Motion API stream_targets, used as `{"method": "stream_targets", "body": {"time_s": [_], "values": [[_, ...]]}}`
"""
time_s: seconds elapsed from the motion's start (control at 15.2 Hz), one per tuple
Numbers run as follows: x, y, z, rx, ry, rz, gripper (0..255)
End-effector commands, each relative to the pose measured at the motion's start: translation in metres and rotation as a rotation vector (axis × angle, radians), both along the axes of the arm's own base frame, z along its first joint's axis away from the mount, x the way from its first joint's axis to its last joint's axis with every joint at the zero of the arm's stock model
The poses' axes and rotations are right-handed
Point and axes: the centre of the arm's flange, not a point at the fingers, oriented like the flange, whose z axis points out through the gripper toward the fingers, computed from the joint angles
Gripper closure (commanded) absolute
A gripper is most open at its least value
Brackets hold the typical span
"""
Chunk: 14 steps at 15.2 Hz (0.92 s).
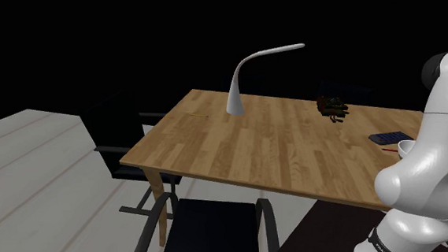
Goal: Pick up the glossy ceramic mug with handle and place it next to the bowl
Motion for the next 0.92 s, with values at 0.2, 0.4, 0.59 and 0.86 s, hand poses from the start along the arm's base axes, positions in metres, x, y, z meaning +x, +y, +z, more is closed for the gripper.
{"method": "stream_targets", "body": {"time_s": [0.2,0.4,0.59,0.86], "values": [[-0.001,0.000,-0.027,-0.001,0.000,0.000,255],[-0.001,0.000,-0.043,-0.001,0.000,0.000,255],[-0.001,0.000,-0.059,-0.001,0.000,0.000,255],[-0.001,0.000,-0.069,-0.001,0.000,0.000,255]]}}
